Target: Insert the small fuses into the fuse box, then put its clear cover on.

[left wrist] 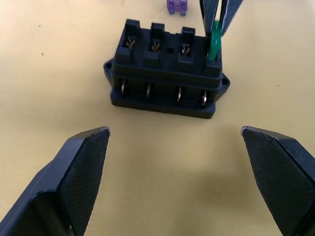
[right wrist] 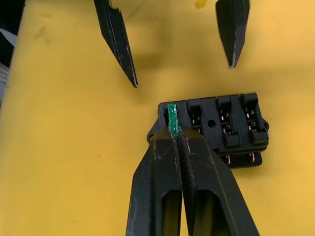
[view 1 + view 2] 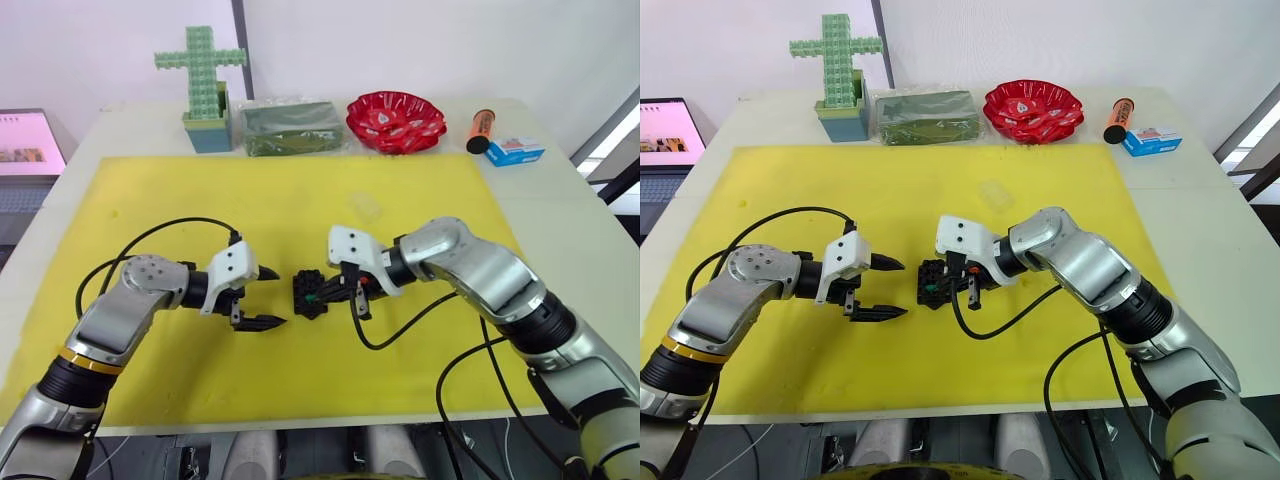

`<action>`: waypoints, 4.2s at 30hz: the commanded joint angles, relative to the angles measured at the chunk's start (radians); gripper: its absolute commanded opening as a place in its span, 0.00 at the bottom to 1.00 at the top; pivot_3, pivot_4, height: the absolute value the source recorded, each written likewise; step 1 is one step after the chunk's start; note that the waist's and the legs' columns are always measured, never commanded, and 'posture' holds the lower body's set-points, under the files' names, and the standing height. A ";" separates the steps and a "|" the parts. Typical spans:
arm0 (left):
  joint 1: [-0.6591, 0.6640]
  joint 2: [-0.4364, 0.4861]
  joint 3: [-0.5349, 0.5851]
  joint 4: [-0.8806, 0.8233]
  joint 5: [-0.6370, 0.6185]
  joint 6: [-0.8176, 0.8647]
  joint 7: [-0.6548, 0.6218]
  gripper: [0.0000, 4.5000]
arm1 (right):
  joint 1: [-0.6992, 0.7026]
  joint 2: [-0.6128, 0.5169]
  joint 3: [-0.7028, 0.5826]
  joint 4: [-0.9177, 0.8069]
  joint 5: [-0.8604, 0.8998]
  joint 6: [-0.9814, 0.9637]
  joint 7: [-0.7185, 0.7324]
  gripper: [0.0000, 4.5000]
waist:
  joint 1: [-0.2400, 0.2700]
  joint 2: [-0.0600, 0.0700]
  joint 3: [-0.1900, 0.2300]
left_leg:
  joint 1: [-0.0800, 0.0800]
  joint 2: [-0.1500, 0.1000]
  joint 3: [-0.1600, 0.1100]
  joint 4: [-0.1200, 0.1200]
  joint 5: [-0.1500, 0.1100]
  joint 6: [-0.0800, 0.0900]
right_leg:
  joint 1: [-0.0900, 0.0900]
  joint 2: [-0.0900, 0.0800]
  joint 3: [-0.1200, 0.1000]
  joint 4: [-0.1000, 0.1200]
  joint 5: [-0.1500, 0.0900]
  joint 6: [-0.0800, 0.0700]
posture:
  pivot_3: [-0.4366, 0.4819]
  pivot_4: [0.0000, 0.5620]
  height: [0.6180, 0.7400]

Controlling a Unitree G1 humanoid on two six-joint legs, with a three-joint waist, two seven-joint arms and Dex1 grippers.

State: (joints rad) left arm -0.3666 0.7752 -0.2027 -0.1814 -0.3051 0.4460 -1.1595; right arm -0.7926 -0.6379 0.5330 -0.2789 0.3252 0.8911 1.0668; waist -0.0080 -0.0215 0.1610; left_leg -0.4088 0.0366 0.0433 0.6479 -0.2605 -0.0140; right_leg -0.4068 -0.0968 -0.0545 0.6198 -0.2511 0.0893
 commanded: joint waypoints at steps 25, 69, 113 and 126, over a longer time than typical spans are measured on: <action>-0.026 -0.022 0.006 -0.033 0.008 0.005 0.010 1.00 | 0.050 -0.018 0.109 0.056 -0.253 -0.208 -0.001 0.00 | -0.002 -0.001 -0.001 | 0.004 0.000 0.000 0.002 0.000 0.000 | 0.002 0.000 0.000 0.006 0.000 0.000 | 0.48 0.27 1.00; -0.025 -0.034 0.000 -0.009 0.040 -0.020 0.013 1.00 | -0.009 0.015 -0.075 -0.037 -0.069 -0.062 0.087 0.16 | -0.002 0.000 -0.001 | 0.005 0.001 0.000 0.001 0.000 0.000 | 0.001 0.000 0.000 0.008 -0.001 0.001 | 0.48 0.27 1.00; -0.018 -0.033 -0.002 -0.015 0.053 -0.034 0.017 1.00 | 0.111 0.034 0.044 0.118 -0.234 -0.311 0.057 0.01 | -0.001 0.000 -0.001 | 0.005 0.001 0.000 0.002 0.000 0.000 | 0.002 0.000 0.000 0.008 -0.001 0.001 | 0.48 0.27 1.00; -0.033 -0.037 0.001 -0.007 0.055 -0.038 0.021 1.00 | 0.129 -0.006 0.085 0.171 -0.302 -0.362 0.088 0.01 | 0.006 0.000 -0.002 | 0.012 0.001 0.000 0.001 0.000 0.000 | 0.009 0.000 0.000 0.008 -0.002 0.001 | 0.48 0.27 1.00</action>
State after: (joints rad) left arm -0.3885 0.7388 -0.2138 -0.1698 -0.2489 0.4240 -1.1411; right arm -0.7008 -0.5971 0.5725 -0.1900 0.1007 0.5033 1.1440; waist -0.0021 -0.0217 0.1593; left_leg -0.3951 0.0373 0.0436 0.6488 -0.2605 -0.0142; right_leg -0.3962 -0.0970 -0.0542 0.6270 -0.2527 0.0901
